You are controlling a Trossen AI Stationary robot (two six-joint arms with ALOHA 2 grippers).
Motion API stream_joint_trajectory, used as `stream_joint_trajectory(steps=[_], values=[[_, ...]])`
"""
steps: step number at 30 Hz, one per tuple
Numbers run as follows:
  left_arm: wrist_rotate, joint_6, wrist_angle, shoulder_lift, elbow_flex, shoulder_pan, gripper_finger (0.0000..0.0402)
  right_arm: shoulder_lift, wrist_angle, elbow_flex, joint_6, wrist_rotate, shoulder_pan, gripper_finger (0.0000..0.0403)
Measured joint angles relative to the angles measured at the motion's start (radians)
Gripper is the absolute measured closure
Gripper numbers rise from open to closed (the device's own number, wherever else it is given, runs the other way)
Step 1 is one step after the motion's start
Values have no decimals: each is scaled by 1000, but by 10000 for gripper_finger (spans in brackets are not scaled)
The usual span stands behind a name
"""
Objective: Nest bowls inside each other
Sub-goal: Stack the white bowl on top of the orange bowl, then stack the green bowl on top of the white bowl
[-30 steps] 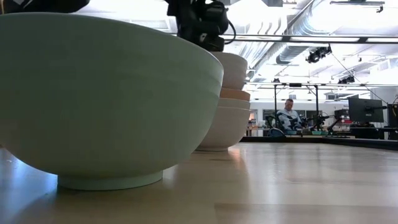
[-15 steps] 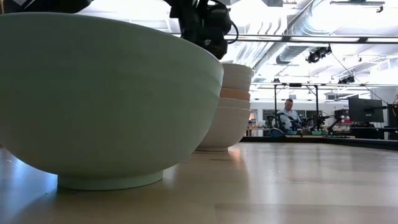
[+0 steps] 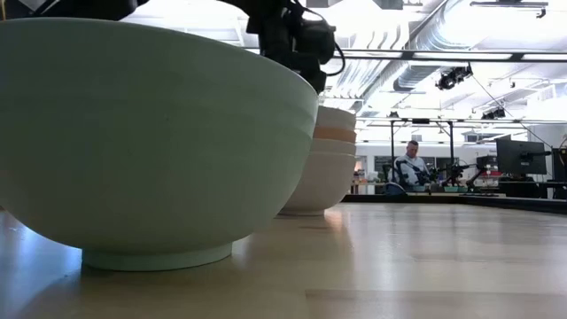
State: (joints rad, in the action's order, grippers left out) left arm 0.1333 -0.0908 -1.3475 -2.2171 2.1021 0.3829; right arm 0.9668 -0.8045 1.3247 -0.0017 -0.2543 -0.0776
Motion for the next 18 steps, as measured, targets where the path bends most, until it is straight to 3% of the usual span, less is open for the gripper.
stream_joint_trajectory(steps=[8,18], values=[[-49,4,33,-14,0,-23,393,0,0,0,3,-9,0,179],[-73,24,9,-8,55,-21,311,0,0,0,2,-10,0,179]])
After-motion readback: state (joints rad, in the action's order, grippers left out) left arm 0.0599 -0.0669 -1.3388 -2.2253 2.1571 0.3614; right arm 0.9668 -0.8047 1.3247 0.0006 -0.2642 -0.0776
